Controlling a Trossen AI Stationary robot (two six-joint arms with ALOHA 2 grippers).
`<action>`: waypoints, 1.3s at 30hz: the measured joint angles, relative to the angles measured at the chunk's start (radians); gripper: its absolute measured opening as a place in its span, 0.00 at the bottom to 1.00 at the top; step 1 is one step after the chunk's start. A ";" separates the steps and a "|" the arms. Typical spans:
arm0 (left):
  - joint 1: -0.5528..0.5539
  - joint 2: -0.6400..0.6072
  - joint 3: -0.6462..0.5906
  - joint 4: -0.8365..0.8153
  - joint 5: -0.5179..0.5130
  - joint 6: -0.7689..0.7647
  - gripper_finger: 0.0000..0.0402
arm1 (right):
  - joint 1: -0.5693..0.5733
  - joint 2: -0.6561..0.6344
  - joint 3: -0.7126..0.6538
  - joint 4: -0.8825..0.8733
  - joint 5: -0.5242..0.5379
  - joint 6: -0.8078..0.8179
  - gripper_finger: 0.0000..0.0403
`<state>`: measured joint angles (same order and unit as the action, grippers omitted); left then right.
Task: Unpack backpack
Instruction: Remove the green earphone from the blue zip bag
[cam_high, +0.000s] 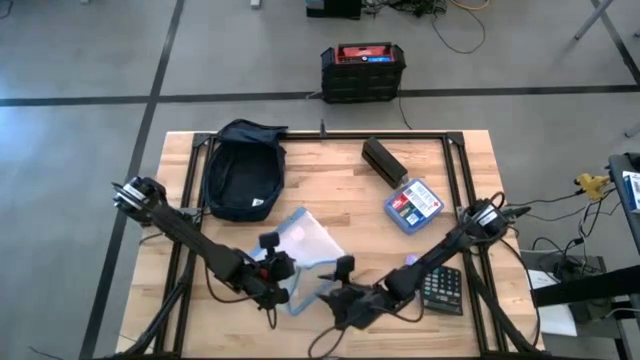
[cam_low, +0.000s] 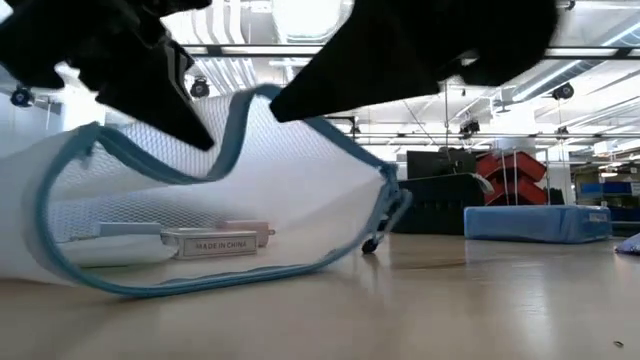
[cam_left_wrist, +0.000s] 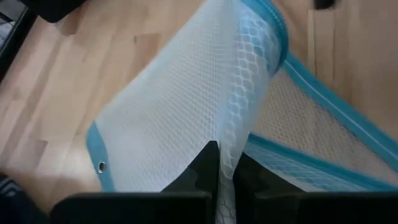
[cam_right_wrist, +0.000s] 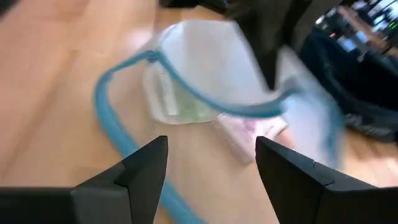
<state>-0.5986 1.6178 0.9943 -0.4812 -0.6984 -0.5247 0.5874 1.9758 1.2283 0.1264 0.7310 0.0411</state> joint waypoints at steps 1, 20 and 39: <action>0.000 -0.014 0.000 -0.002 -0.003 0.000 0.00 | 0.003 0.007 -0.001 0.009 0.000 0.029 0.55; 0.002 -0.049 -0.002 0.056 0.009 0.094 0.00 | -0.117 0.257 0.094 0.339 -0.286 -0.007 0.66; -0.007 -0.045 -0.025 0.059 0.007 0.139 0.00 | -0.197 0.311 0.186 0.193 -0.339 0.060 0.04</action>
<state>-0.6053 1.5730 0.9693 -0.4218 -0.6914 -0.3861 0.3906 2.2868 1.4147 0.3198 0.3917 0.1008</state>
